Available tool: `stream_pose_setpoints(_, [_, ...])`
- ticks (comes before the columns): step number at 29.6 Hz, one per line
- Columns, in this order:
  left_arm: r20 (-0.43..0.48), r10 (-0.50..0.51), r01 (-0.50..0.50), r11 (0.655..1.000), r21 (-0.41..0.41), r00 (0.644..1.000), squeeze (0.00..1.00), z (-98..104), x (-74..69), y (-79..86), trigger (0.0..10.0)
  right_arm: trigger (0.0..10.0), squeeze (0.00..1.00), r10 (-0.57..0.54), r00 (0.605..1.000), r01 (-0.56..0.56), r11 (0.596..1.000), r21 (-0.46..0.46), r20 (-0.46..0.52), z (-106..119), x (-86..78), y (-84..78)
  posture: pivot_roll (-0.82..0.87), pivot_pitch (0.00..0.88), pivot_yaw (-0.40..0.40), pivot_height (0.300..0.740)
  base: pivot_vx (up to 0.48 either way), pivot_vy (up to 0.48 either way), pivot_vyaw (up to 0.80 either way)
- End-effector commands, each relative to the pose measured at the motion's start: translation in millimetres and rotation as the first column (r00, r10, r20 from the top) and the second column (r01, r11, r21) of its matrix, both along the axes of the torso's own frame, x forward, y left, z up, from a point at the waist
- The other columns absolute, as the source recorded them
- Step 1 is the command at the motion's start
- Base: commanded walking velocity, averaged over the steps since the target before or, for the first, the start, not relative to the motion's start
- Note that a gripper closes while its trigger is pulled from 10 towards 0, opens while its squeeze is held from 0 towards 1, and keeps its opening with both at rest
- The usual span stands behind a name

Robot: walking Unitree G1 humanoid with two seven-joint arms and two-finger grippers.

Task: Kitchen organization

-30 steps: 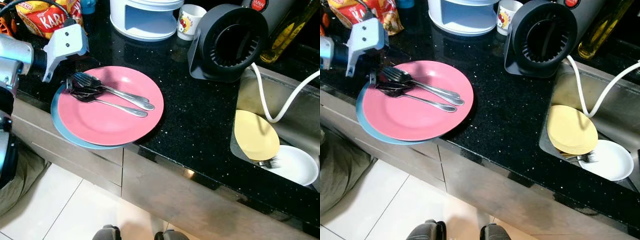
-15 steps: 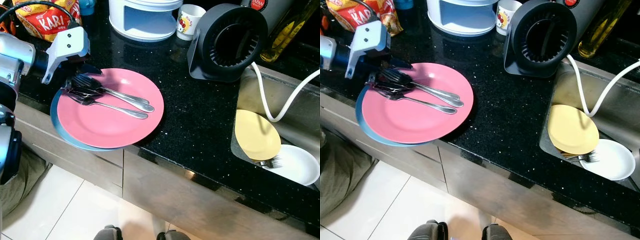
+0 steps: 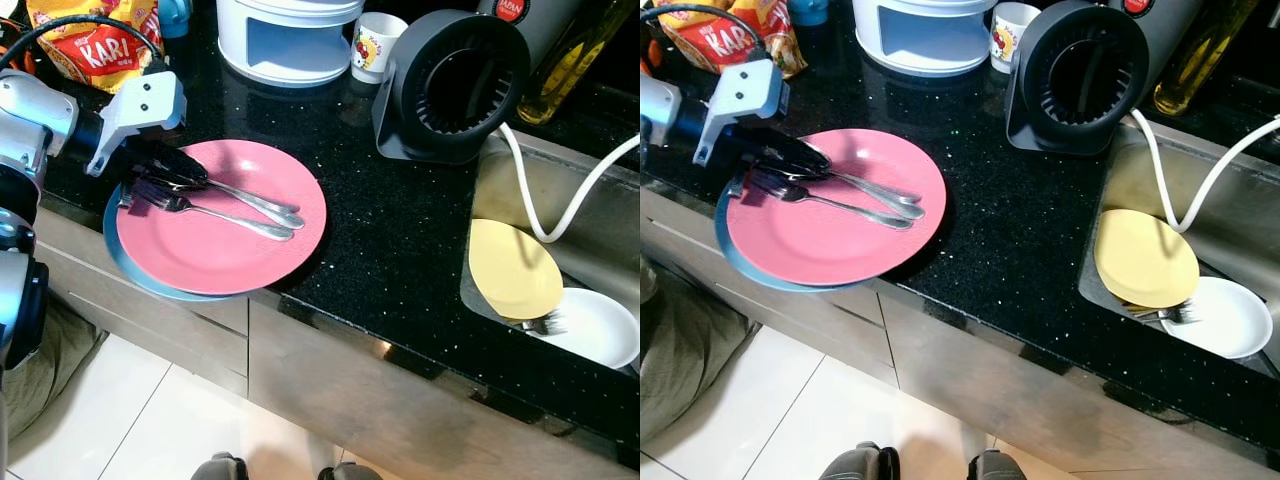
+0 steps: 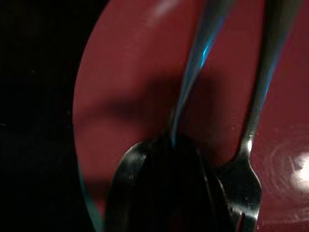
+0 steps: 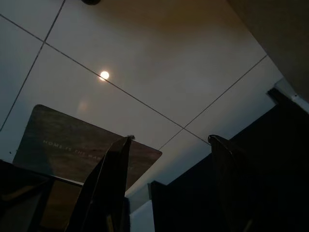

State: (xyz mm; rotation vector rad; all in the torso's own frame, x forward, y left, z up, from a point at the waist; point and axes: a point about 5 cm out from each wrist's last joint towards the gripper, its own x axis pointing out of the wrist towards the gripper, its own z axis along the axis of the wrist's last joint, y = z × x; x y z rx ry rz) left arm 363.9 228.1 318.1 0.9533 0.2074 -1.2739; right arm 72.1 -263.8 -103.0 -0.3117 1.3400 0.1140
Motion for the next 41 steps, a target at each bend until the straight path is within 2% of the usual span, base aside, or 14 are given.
stream_pose_setpoints(1, [-0.108, 0.015, -0.008, 0.998, 0.064, 0.994, 0.00, -26.6, 1.5, -0.7, 0.0, 10.0, 0.00, -0.023, 1.000, 0.023, 1.000, 0.000, -0.009, -1.2, -4.6, 0.8, -0.02, 0.205, -0.058, 0.740, 0.000, 0.000, 0.00])
stream_pose_setpoints(5, [-0.101, 0.012, -0.007, 0.999, 0.052, 0.995, 0.00, -24.9, 1.4, -0.6, 0.0, 10.0, 0.00, -0.028, 1.000, 0.028, 1.000, 0.003, 0.001, -1.0, -1.7, 1.7, -0.02, 0.202, -0.058, 0.740, 0.000, 0.000, 0.00])
stream_pose_setpoints(12, [-0.059, -0.003, 0.003, 1.000, -0.017, 0.998, 0.00, -12.8, 2.1, -3.7, 0.0, 10.0, 0.00, -0.038, 0.999, 0.038, 0.999, 0.009, 0.018, -0.8, 3.1, 3.9, -0.02, 0.196, -0.054, 0.740, 0.000, 0.000, 0.00])
stream_pose_setpoints(14, [-0.019, -0.017, 0.015, 0.995, -0.096, 1.000, 0.00, 1.5, 2.2, -6.8, 0.0, 10.0, 0.00, -0.043, 0.999, 0.042, 0.999, 0.014, 0.029, -0.7, 6.6, 5.8, -0.01, 0.193, -0.056, 0.740, 0.000, 0.000, 0.00])
stream_pose_setpoints(19, [0.049, -0.016, 0.027, 0.976, -0.215, 0.999, 0.00, 25.8, 1.1, -8.5, 0.0, 10.0, 0.00, -0.044, 0.998, 0.044, 0.999, 0.019, 0.038, -0.7, 9.3, 7.6, -0.01, 0.191, -0.056, 0.740, 0.000, 0.000, 0.00])
stream_pose_setpoints(23, [0.080, 0.005, 0.014, 0.970, -0.242, 0.997, 0.00, 33.0, 0.8, -6.5, 0.0, 10.0, 0.00, -0.044, 0.998, 0.044, 0.999, 0.020, 0.048, -0.3, 11.4, 8.0, -0.01, 0.192, -0.056, 0.740, 0.000, 0.000, 0.00])
stream_pose_setpoints(30, [0.111, 0.027, 0.010, 0.947, -0.320, 0.993, 0.00, 46.4, -1.9, -1.2, 0.0, 10.0, 0.00, -0.096, 0.987, 0.093, 0.995, 0.026, 0.130, 5.1, 29.2, 4.8, 0.00, 0.185, -0.053, 0.740, 0.000, 0.000, 0.00])
stream_pose_setpoints(34, [0.109, -0.020, 0.065, 0.902, -0.427, 0.994, 0.00, 57.6, -5.9, -2.7, 0.0, 10.0, 0.00, -0.135, 0.968, 0.117, 0.988, 0.098, 0.211, 13.6, 43.3, -3.9, 0.00, 0.177, -0.051, 0.740, 0.000, 0.000, 0.00])
stream_pose_setpoints(36, [0.109, -0.021, 0.066, 0.900, -0.431, 0.994, 0.00, 57.9, -6.0, -2.8, 0.0, 10.0, 0.00, -0.135, 0.968, 0.116, 0.988, 0.102, 0.213, 13.9, 43.7, -4.1, 0.00, 0.177, -0.051, 0.740, 0.000, 0.000, 0.00])
stream_pose_setpoints(40, [0.123, -0.043, 0.100, 0.860, -0.500, 0.991, 0.00, 65.6, -9.6, -3.2, 0.0, 10.0, 0.00, -0.131, 0.960, 0.059, 0.958, 0.282, 0.246, 20.1, 50.6, -1.7, 0.01, 0.164, -0.052, 0.740, 0.000, 0.000, 0.00])
stream_pose_setpoints(41, [0.123, -0.043, 0.100, 0.860, -0.500, 0.991, 0.00, 65.6, -9.6, -3.2, 0.0, 10.0, 0.00, -0.131, 0.960, 0.059, 0.958, 0.282, 0.246, 20.1, 50.6, -1.7, 0.01, 0.164, -0.052, 0.740, 0.000, 0.000, 0.00])
